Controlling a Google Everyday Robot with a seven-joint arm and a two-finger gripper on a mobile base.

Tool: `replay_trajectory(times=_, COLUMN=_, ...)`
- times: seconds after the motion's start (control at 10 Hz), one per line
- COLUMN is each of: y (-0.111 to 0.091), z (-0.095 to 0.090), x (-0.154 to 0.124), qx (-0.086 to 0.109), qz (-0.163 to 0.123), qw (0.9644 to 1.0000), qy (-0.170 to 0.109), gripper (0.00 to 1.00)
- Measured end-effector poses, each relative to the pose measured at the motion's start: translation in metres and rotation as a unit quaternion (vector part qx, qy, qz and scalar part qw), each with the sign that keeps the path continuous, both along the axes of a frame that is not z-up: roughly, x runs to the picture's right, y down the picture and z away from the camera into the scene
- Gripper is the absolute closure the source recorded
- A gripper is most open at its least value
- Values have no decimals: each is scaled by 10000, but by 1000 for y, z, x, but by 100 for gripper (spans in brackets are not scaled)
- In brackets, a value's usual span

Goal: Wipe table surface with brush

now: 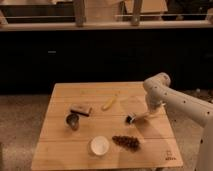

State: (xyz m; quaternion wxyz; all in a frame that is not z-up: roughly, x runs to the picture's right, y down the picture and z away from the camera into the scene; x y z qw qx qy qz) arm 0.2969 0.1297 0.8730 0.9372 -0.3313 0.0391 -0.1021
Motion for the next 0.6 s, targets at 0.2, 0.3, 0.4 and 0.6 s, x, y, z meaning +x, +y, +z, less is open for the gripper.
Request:
replay_trajectory(times=0.2, y=-17, z=14, x=-12, qx=133, qz=157, qw=9997, qy=103, gripper=98)
replay_trajectory(times=0.3, y=-23, z=19, x=-18, qx=205, qz=235, qw=9994, qy=112, gripper=98)
replay_trajectory(times=0.4, y=-27, z=21, x=-25, qx=264, qz=290, qw=9992, qy=91, gripper=98)
replay_trajectory(times=0.6, y=-31, z=23, x=-38, qx=329, qz=279, qw=9990, qy=-73, gripper=98)
